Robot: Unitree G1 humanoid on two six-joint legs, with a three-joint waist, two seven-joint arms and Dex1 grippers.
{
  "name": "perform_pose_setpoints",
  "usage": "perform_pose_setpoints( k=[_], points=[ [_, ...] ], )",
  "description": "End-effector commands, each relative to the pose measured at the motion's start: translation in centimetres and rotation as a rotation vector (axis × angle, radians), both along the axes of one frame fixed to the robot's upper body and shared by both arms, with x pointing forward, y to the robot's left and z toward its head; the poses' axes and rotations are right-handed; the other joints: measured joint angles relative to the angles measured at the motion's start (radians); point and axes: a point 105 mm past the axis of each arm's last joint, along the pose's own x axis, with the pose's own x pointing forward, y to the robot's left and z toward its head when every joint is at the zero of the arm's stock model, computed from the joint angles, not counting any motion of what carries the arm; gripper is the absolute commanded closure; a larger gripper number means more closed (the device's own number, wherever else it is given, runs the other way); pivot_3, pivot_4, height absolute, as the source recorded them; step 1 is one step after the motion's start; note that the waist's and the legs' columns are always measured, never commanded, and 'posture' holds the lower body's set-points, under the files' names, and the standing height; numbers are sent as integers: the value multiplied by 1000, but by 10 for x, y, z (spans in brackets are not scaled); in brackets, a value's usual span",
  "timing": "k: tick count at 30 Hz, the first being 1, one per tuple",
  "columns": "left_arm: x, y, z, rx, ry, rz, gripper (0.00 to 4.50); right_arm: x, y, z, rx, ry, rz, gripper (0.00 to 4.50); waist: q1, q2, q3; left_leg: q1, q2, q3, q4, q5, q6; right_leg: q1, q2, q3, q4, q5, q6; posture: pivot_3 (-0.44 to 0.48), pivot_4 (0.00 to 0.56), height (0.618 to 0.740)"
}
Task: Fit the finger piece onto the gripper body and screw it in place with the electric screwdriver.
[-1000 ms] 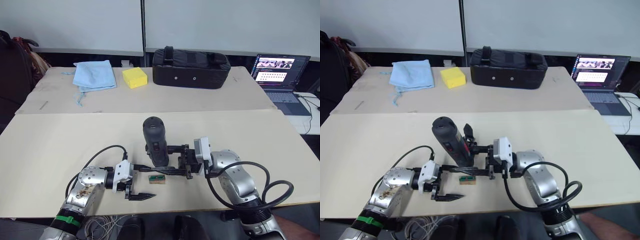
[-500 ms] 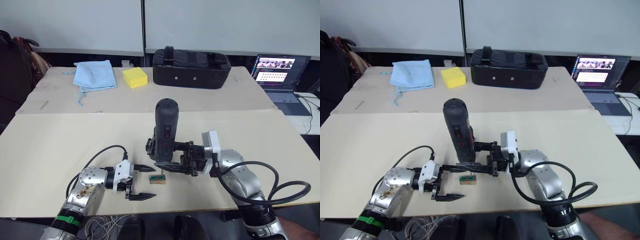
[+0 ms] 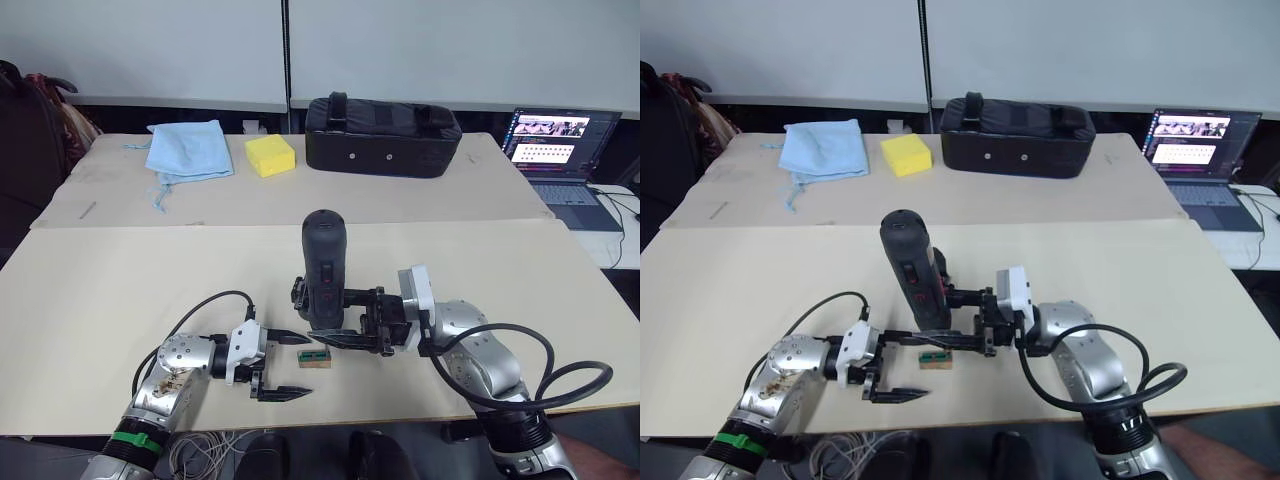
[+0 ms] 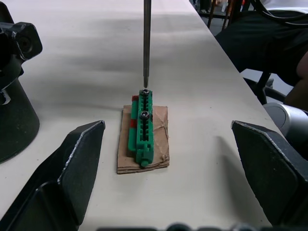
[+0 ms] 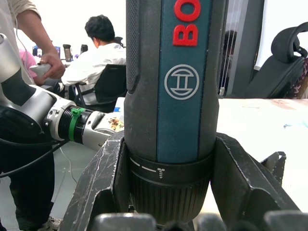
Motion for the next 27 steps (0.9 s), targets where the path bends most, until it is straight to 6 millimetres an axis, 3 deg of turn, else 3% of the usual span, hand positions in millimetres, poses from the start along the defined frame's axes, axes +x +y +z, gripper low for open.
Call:
perform_pose_setpoints(
  k=[1,27],
  points=[
    [-8,-5,-8,-2,39,-21,0,-5,0,11,27,-52,18,2585,0,0,0,0,0,0,0,0,0,0,0,0,0,0,0,0,150,740],
    [-8,-3,-10,-1,42,-16,0,-4,3,5,14,-47,9,2585,0,0,0,0,0,0,0,0,0,0,0,0,0,0,0,0,150,740]
  ],
)
